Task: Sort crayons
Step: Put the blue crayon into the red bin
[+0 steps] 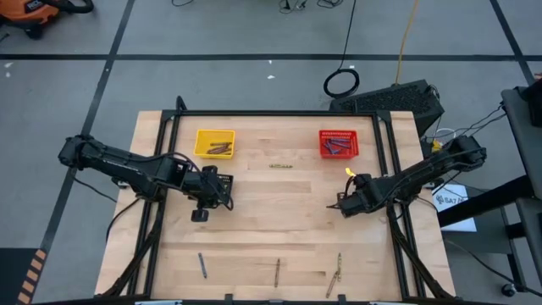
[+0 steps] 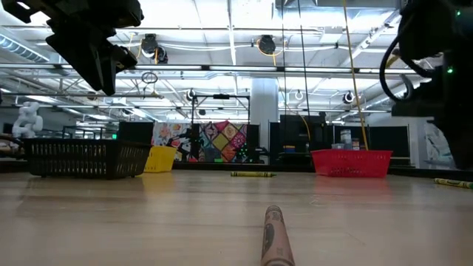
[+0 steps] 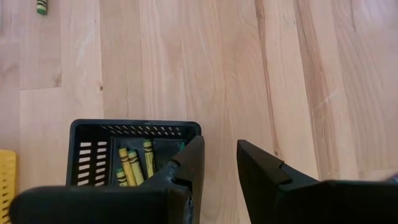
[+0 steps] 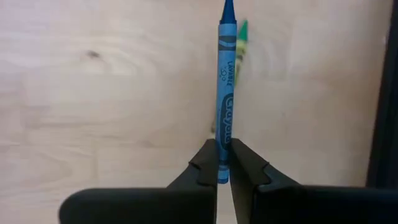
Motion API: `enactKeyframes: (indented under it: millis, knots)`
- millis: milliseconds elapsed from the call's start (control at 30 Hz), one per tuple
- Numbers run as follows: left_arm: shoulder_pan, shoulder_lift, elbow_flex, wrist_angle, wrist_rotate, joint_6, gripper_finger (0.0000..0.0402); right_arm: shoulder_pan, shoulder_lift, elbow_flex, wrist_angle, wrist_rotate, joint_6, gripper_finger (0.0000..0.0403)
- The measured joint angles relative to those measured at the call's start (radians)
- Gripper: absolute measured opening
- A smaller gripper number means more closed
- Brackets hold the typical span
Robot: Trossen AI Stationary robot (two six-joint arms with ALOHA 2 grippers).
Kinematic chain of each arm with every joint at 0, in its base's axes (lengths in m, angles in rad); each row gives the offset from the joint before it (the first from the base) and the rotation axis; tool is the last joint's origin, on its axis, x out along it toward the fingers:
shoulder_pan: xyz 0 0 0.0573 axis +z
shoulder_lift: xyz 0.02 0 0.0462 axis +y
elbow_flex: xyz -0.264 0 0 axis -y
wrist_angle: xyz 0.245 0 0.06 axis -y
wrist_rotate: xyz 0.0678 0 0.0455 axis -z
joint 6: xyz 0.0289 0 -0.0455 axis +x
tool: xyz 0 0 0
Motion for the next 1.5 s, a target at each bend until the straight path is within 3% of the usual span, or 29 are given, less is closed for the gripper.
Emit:
enactKeyframes:
  millis: [300, 500, 800, 1500]
  knots:
    - [0.000, 0.000, 0.000, 0.003, 0.000, 0.000, 0.0092, -0.017, -0.113, 0.002, -0.004, 0.193, -0.005, 0.0002]
    - [0.000, 0.000, 0.000, 0.004, 0.000, 0.000, 0.0092, -0.062, -0.142, 0.002, -0.001, 0.262, -0.053, 0.0002]
    - [0.000, 0.000, 0.000, 0.004, 0.000, 0.000, 0.0092, -0.188, -0.143, 0.002, 0.037, 0.267, -0.208, 0.0002]
    - [0.000, 0.000, 0.000, 0.027, 0.000, -0.002, 0.0092, -0.613, -0.143, 0.003, 0.365, 0.259, -0.800, 0.0002]
